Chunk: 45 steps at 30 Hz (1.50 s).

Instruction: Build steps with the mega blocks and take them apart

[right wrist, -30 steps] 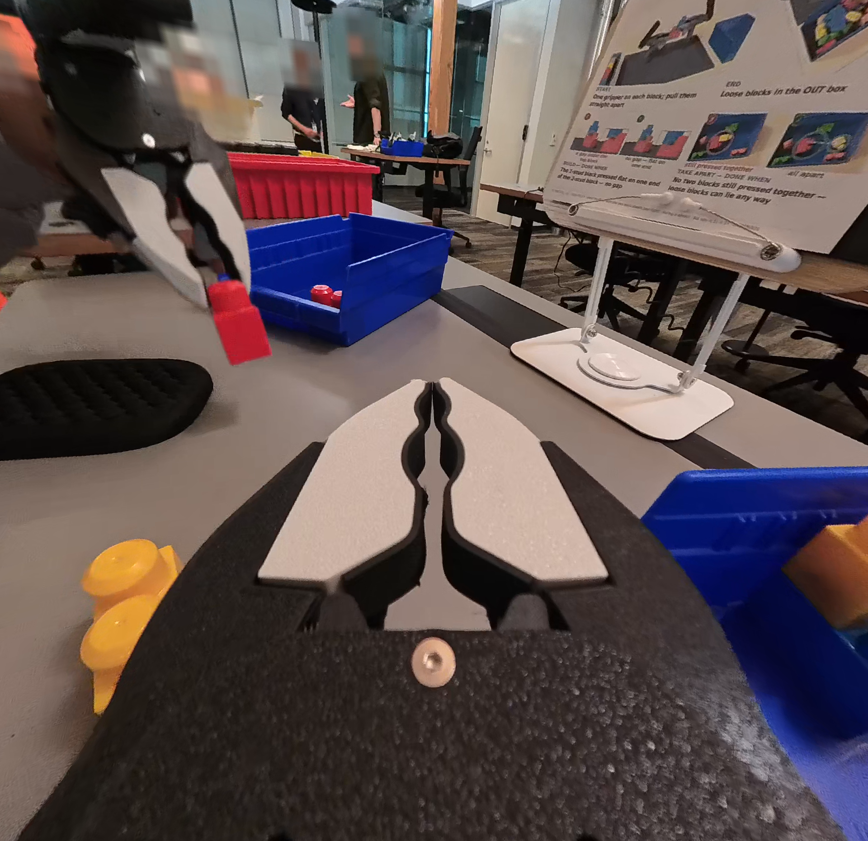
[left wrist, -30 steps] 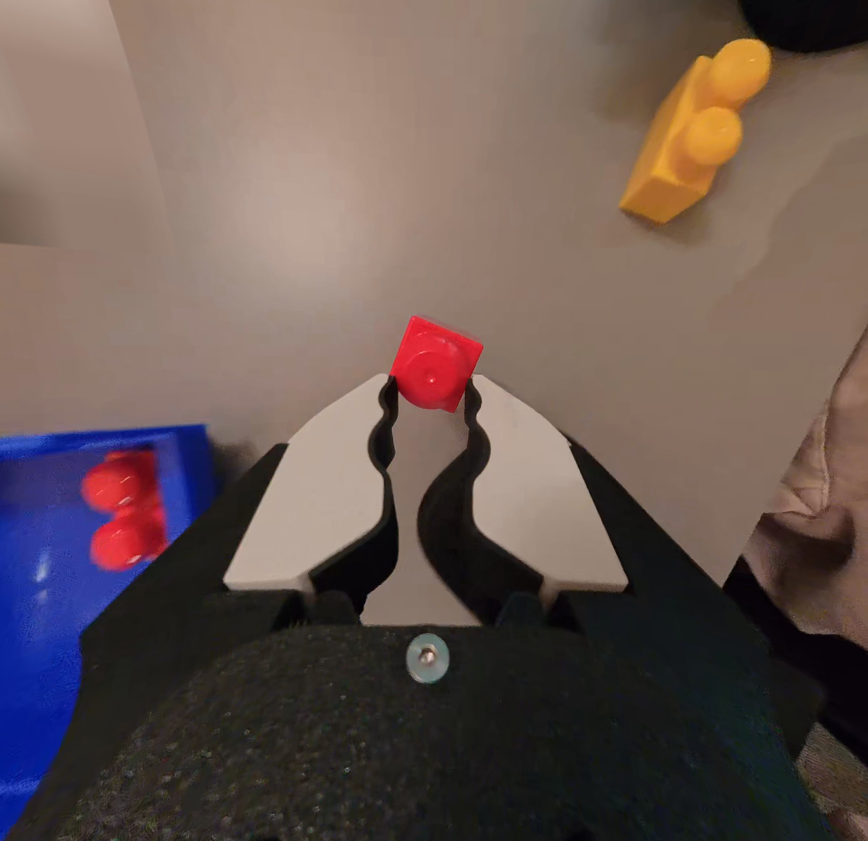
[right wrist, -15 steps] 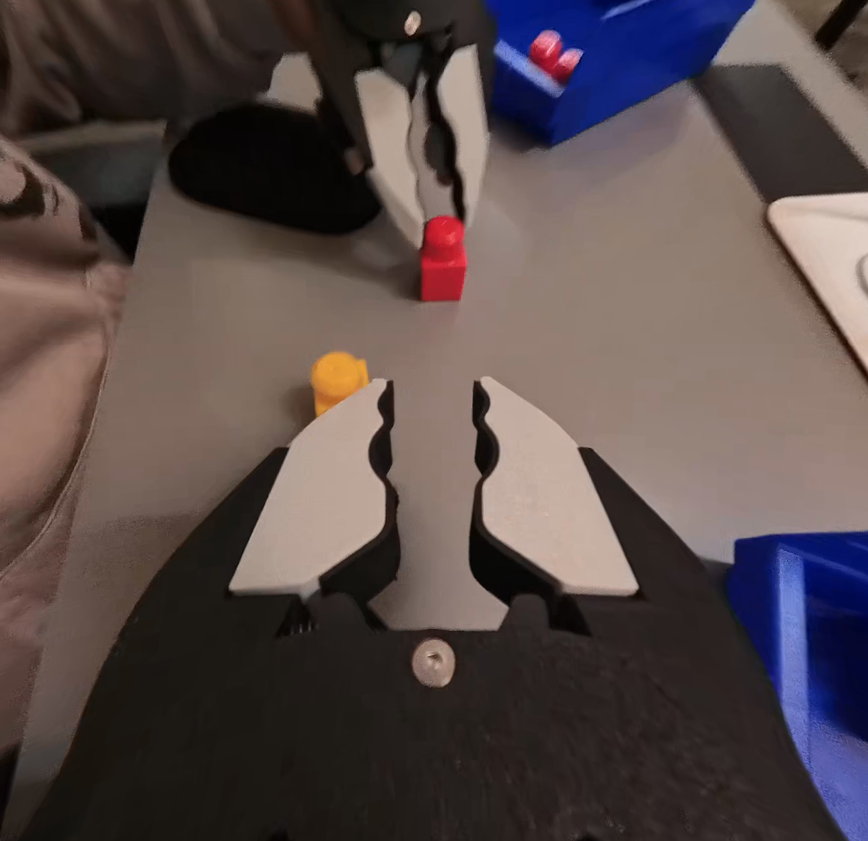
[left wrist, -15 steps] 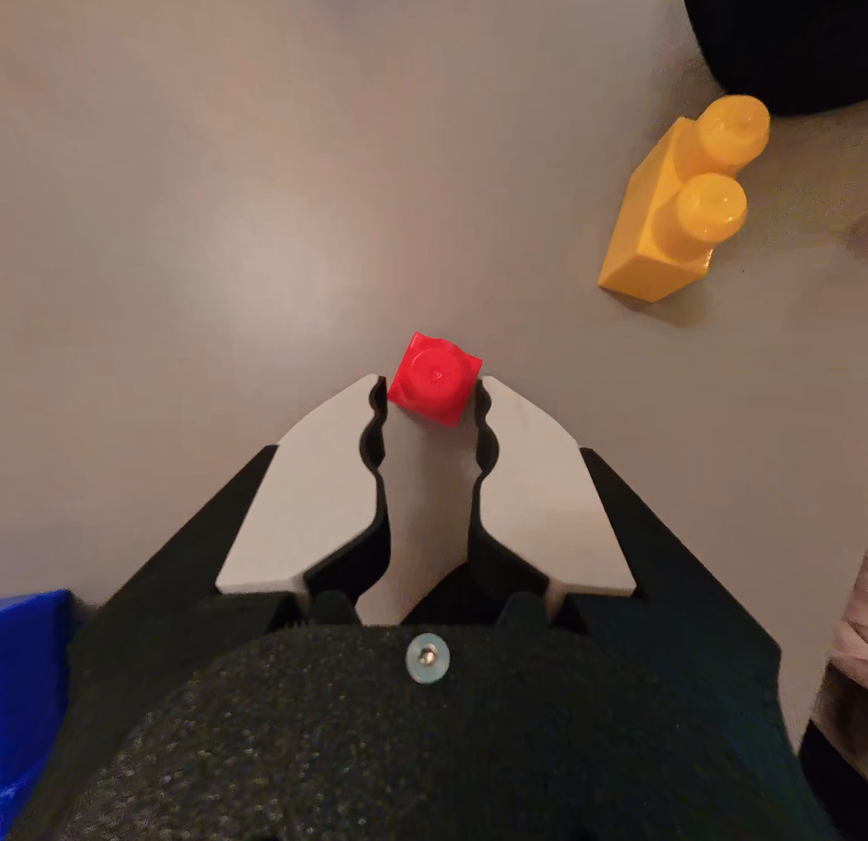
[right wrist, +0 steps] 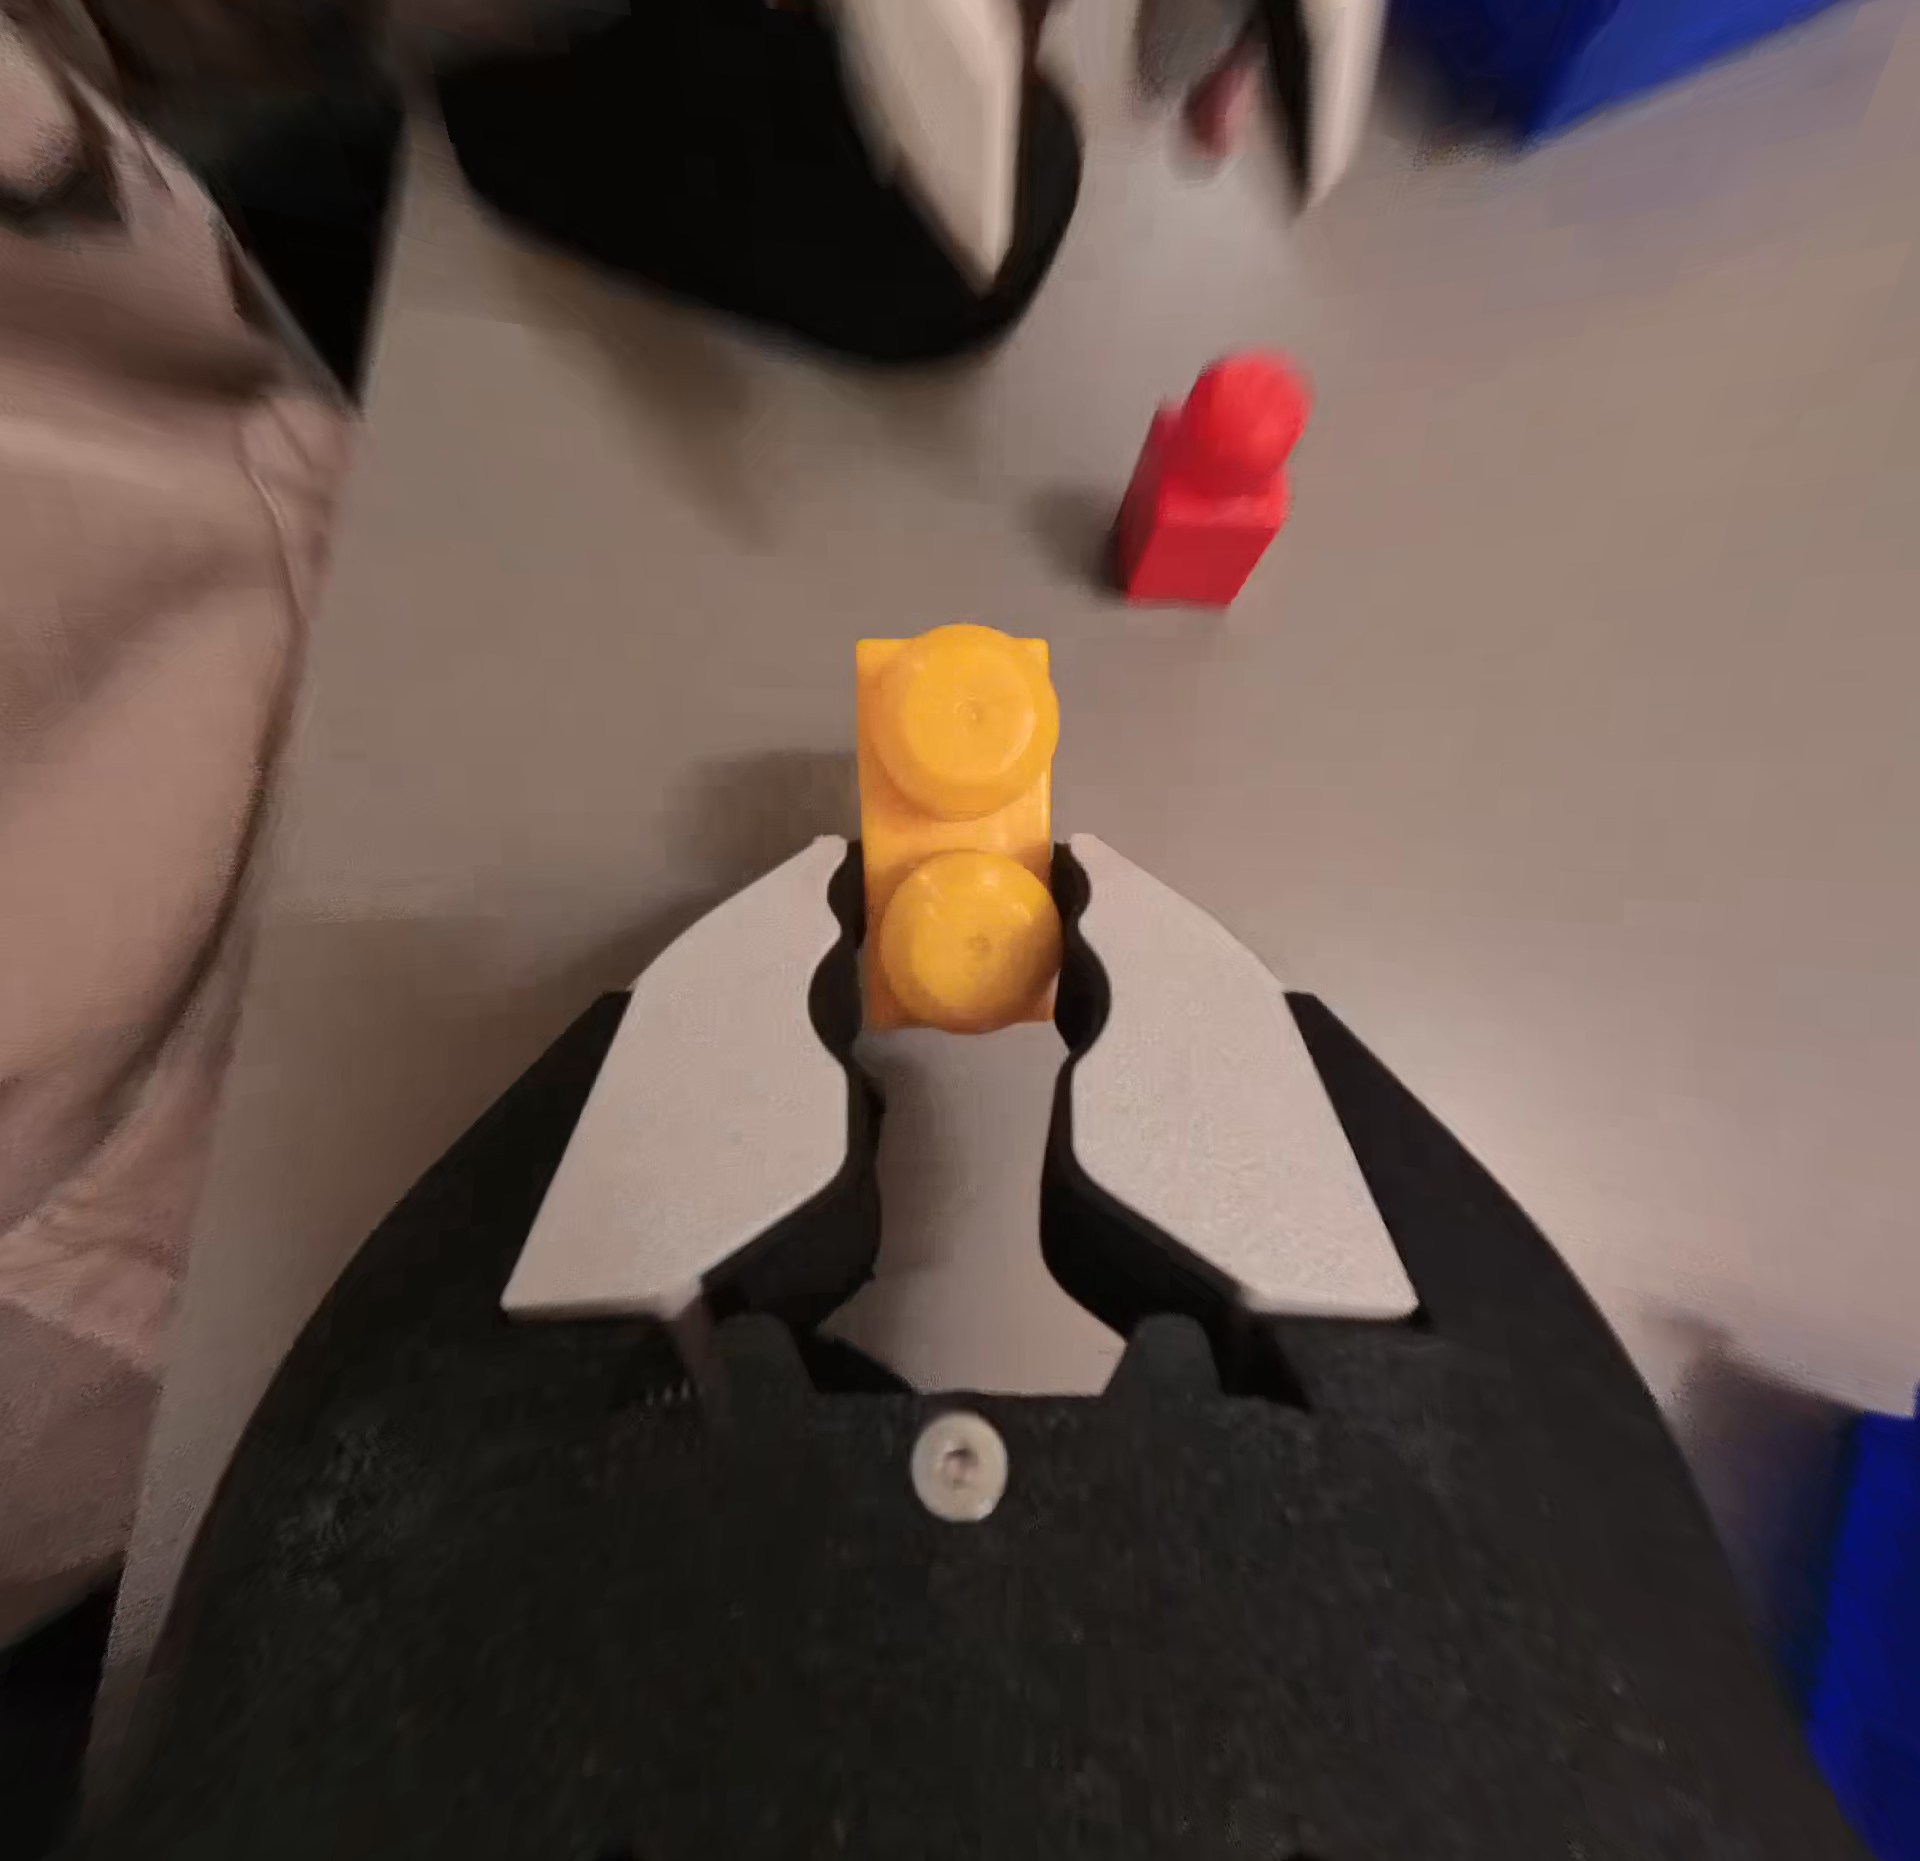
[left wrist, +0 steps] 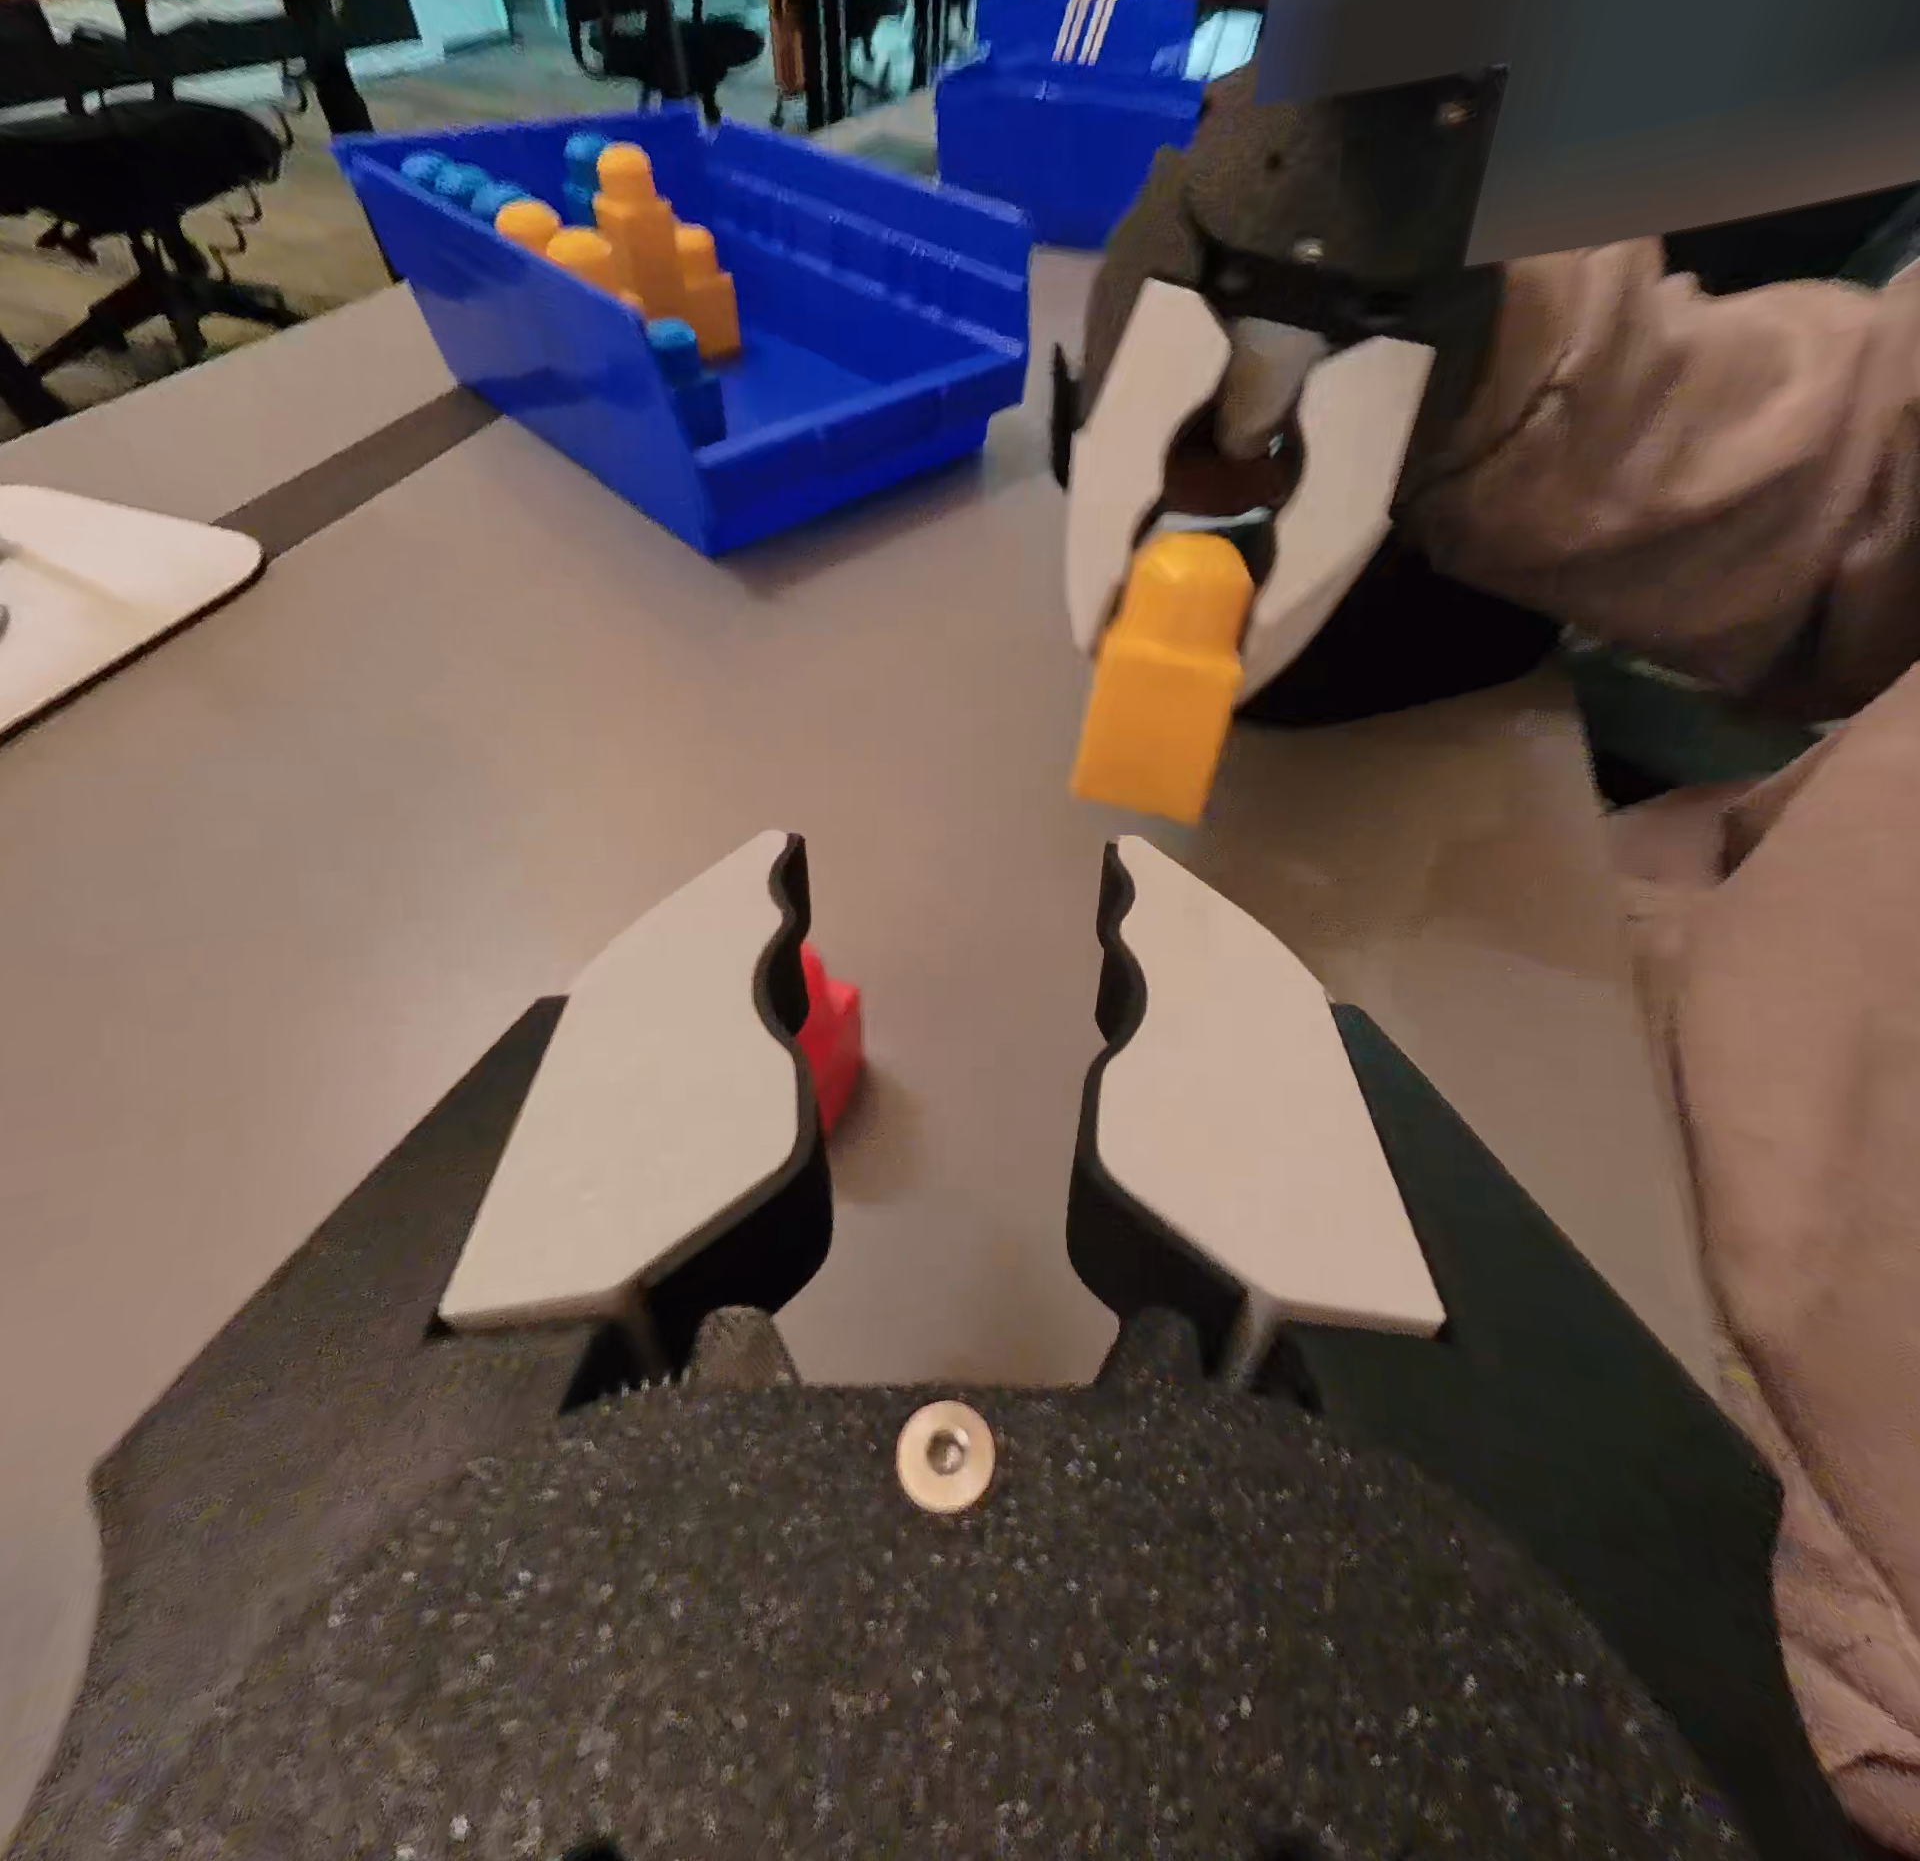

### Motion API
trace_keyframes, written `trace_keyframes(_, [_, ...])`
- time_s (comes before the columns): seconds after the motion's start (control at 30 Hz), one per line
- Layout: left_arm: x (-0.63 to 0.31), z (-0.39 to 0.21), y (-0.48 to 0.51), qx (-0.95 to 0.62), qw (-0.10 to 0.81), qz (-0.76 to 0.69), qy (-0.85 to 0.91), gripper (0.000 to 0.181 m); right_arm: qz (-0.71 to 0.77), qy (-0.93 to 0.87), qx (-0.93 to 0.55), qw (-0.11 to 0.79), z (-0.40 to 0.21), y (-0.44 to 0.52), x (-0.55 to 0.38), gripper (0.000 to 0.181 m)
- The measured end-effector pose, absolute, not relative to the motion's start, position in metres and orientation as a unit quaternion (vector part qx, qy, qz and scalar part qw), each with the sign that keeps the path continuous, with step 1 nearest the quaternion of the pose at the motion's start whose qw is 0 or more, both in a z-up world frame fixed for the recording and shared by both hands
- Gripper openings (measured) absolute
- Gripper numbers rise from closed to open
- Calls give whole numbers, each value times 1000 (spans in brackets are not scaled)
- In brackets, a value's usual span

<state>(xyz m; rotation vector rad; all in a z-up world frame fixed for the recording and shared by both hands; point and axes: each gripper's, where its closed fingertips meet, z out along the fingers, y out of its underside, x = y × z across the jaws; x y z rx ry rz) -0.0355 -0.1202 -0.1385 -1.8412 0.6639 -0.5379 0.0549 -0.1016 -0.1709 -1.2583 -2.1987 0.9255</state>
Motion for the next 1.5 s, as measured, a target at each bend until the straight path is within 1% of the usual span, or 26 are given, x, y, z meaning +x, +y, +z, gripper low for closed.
trace_keyframes(0.03, [-31,-134,-123,-760,539,-241,273,53,379,-770,-449,250,-153,-99,52,34])
trace_keyframes(0.13, [-15,-116,-130,-723,573,-285,260,52,521,-676,-417,313,-95,-96,51,34])
trace_keyframes(0.23, [1,-87,-135,-677,616,-321,243,50,650,-570,-364,347,-41,-98,61,33])
trace_keyframes(0.3, [12,-68,-137,-646,641,-343,233,50,699,-520,-343,352,-23,-98,67,34])
trace_keyframes(0.43, [31,-44,-140,-605,668,-369,226,51,748,-474,-318,340,-14,-108,68,34])
trace_keyframes(0.57, [41,-36,-140,-593,676,-374,227,50,756,-473,-314,327,-24,-122,60,34])
trace_keyframes(0.77, [48,-41,-141,-600,666,-371,244,48,740,-497,-322,317,-39,-139,46,34])
trace_keyframes(0.97, [47,-43,-143,-596,670,-370,243,38,734,-499,-328,322,-45,-143,38,34])
trace_keyframes(1.3, [43,-46,-150,-591,669,-375,250,38,731,-514,-330,305,-48,-151,34,34])
trace_keyframes(1.4, [38,-45,-156,-586,668,-383,252,38,738,-519,-324,283,-48,-153,36,34])
trace_keyframes(1.5, [29,-46,-158,-589,671,-374,249,38,721,-538,-326,290,-49,-149,39,36])
